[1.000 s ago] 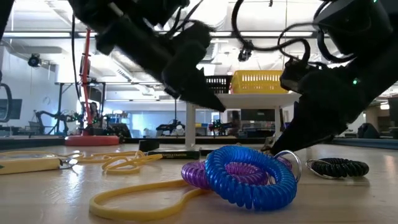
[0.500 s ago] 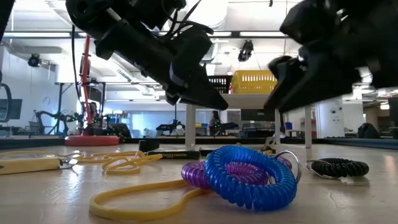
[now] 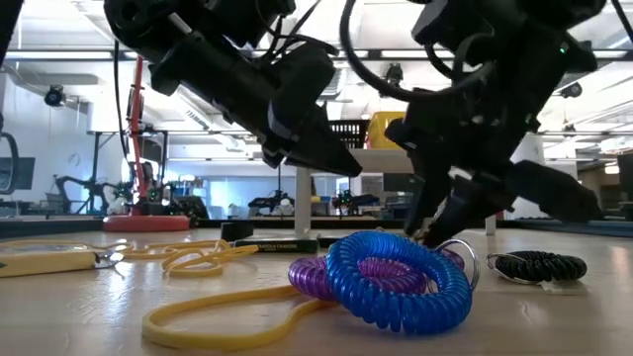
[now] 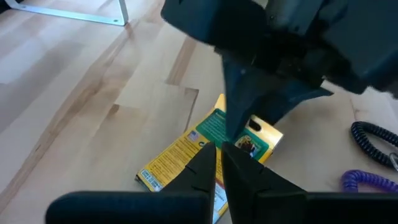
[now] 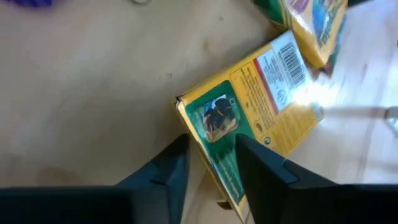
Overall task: Pick & Place Office Desk Supplies
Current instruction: Put the yellow crayon box into the yellow bin on the shelf
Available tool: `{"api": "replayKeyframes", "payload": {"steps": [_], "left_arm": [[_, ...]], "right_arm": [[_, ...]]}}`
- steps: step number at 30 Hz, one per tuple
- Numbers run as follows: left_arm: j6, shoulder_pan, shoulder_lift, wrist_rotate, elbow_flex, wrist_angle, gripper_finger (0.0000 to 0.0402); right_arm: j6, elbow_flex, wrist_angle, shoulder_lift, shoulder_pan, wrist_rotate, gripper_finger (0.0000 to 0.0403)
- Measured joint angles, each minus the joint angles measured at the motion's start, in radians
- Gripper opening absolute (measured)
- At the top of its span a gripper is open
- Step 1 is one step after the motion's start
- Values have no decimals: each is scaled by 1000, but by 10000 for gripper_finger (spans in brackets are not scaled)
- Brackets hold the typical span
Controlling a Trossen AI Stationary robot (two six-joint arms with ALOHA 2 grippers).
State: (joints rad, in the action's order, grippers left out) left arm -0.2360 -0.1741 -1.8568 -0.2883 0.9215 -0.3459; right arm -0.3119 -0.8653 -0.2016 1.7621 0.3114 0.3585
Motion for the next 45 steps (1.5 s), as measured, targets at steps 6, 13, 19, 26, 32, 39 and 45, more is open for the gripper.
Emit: {"api": "replayKeyframes", "payload": {"steps": [6,13,19,26,32,39,45], "left_arm": [[80,-53,62,-277,1,179,21],[147,-117,165,-372,-12,184,9],[280,-100,158,-170,-12,104,26],[338,-74,141,128,-11,-7,91],[343,-65,62,214,-11,-149,150],[270,-19,-57,160,-10,-281,204],[255,14,-143,210,8,-340,236]], "right_arm": [[172,-17,-61,-33,5,1,19],[456,177,216,-175,46,9,9],[547,317,564,-269,112,7,8],[624,380,548,-422,181,7,8],[703,433,551,-473,184,116,8],[706,437,571,-426,184,147,8],[697,412,577,-389,184,171,8]]}}
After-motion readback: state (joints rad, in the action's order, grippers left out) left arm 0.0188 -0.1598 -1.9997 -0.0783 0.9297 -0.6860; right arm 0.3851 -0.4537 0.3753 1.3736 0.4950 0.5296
